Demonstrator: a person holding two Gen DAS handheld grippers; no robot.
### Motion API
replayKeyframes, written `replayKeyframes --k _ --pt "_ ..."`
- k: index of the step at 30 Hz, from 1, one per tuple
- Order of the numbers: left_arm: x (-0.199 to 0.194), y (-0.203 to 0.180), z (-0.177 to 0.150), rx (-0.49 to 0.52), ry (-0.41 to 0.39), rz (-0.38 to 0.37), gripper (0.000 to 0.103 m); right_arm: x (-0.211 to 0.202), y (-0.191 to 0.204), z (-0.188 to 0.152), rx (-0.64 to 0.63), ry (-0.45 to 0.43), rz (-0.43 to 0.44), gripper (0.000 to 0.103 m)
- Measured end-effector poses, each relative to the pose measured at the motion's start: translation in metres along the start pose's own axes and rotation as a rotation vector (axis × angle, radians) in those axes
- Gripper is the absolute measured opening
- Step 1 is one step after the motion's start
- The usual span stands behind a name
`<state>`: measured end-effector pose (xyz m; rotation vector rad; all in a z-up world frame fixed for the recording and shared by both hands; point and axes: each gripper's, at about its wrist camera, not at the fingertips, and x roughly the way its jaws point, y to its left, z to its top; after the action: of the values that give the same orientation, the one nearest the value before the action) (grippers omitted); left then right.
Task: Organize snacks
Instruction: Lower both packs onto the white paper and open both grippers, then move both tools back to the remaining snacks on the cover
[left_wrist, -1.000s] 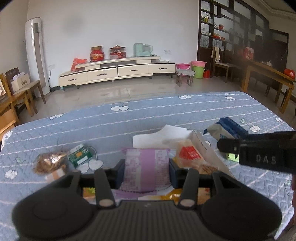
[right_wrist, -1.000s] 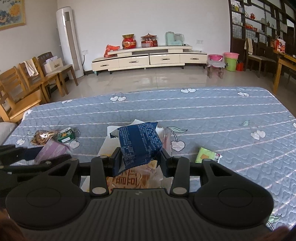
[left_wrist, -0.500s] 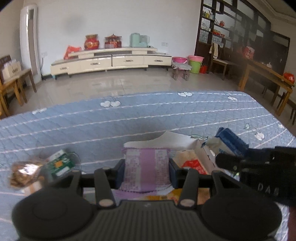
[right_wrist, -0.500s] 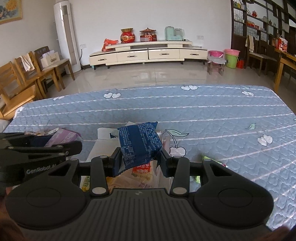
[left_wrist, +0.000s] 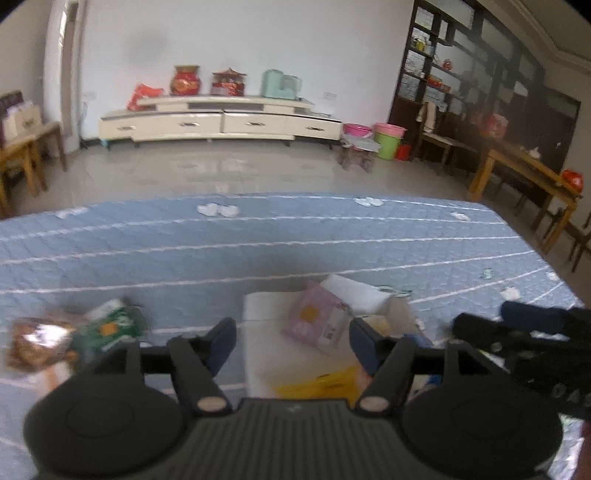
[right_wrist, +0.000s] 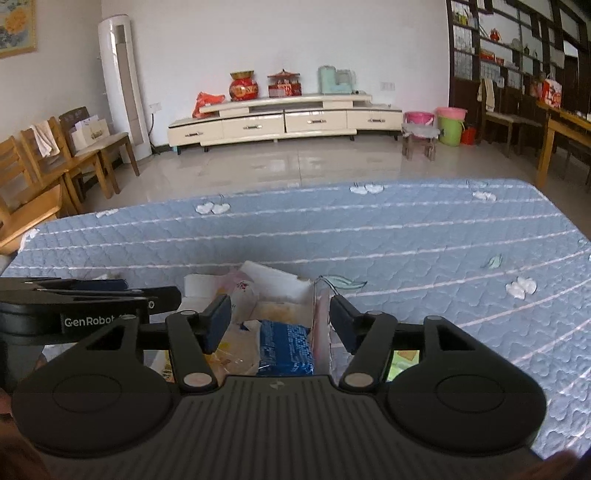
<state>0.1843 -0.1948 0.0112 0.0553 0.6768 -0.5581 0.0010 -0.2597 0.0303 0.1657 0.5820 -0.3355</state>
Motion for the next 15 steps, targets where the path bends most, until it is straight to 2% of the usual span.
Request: replayKeyframes --k 4,15 --pt "-0.023 0.012 -0.006 -0.008 -0.018 0.05 0.071 -0.014 0.011 -0.003 -0.012 -0.012 0.008 0.082" --pt "-0.078 0.066 -0.043 -0.068 -0.044 0.165 0.074 -0.025 0.058 -0.02 -0.047 0.014 0.084 0.084"
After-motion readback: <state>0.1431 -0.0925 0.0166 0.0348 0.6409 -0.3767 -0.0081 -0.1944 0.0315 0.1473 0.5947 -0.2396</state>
